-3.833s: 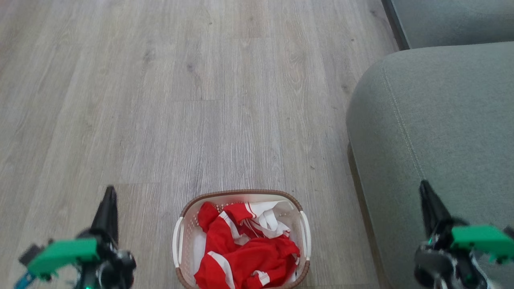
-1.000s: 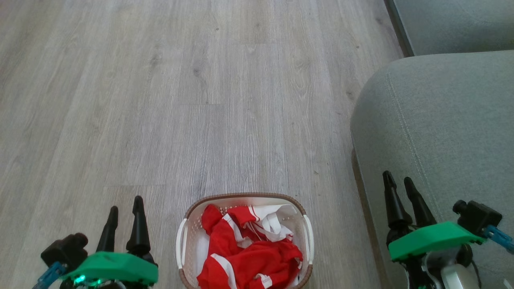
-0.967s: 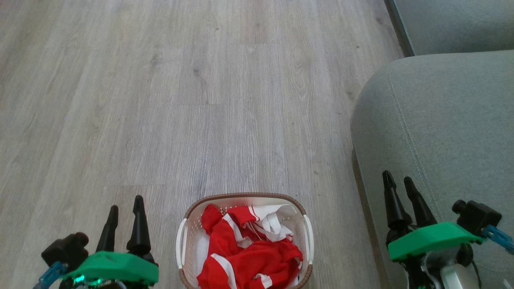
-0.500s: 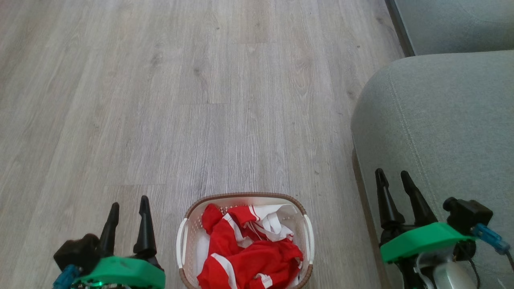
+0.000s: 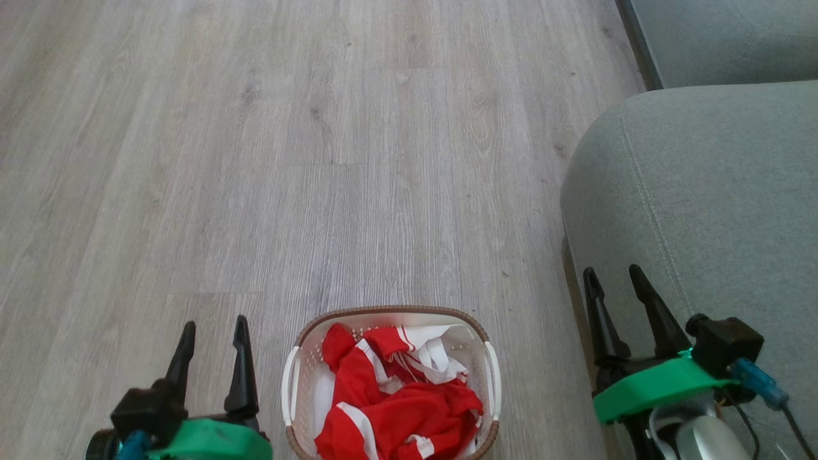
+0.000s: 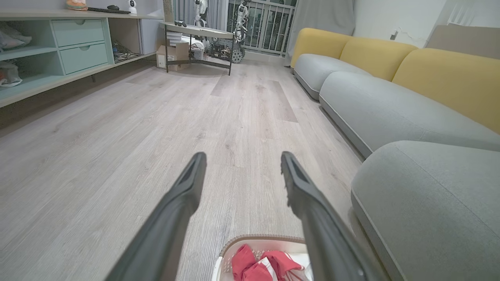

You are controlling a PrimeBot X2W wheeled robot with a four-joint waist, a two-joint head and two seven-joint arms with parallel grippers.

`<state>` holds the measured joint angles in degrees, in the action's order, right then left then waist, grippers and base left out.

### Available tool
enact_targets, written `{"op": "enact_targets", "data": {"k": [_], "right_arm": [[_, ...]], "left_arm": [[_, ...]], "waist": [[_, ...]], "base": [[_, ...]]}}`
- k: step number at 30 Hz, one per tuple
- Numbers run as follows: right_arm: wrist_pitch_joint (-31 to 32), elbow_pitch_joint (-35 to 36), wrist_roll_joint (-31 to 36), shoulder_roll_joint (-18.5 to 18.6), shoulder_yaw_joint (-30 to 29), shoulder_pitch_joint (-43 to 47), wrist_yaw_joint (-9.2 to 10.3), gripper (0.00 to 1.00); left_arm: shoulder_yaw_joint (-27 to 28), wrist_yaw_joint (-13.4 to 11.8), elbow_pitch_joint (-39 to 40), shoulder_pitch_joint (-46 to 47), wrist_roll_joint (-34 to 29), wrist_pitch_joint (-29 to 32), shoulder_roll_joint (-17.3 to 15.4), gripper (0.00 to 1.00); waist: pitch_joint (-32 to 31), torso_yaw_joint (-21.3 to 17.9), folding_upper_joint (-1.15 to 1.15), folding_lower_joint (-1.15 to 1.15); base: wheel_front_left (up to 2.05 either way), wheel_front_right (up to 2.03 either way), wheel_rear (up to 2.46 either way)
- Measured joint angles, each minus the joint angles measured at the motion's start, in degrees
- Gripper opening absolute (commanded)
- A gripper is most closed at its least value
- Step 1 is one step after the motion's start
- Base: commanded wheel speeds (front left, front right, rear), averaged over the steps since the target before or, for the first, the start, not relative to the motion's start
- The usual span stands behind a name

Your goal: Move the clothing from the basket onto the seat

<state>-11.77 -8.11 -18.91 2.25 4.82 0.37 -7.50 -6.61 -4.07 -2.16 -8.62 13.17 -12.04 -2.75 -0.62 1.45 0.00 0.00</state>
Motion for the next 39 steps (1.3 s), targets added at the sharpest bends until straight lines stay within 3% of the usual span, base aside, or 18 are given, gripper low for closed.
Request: {"op": "enact_targets", "data": {"k": [15,39], "right_arm": [[-2.4,0.9,10.0,0.0,1.3,0.0,0.00,1.00],[-2.5,-2.2,10.3,0.0,1.9,0.3,0.00,1.00]], "left_arm": [[-0.6,-0.5,-0.7,-1.4,-8.6,-2.2,0.0,1.00],[-0.8,-0.5,-3.0,-1.5,-8.4,-2.2,0.0,1.00]], "waist": [[-0.4,0.3,0.00,0.00],[-1.2,0.3,0.00,0.00]], "base": [[0.00,0.00,0.00],[0.00,0.00,0.00]]}}
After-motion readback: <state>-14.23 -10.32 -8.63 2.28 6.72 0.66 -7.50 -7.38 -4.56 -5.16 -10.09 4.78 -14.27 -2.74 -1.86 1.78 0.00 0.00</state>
